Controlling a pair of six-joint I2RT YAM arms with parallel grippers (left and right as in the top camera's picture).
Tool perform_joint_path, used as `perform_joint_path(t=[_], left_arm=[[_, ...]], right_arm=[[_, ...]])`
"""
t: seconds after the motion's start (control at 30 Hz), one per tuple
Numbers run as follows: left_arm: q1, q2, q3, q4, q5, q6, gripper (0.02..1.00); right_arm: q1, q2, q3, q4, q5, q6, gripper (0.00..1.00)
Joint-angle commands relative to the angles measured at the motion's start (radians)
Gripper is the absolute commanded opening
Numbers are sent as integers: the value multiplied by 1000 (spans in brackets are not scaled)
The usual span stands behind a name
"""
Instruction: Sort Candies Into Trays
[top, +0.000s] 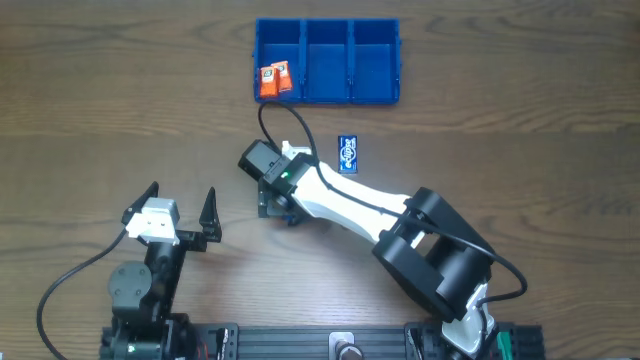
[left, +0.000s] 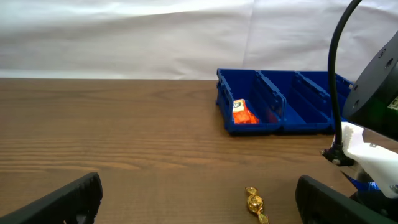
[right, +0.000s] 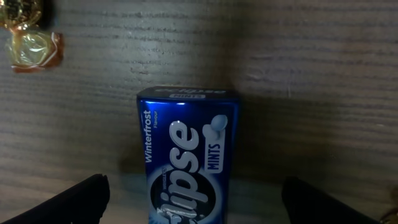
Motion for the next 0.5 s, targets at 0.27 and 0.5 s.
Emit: perform_joint_path(t=[0.27,0.5], left_arm=[[3,-6,-22,-29,18,14,998],[3,-6,-22,-29,18,14,998]], right_arm=[[16,55,16,1,68,9,726],[23,55,16,3,73,9,369]])
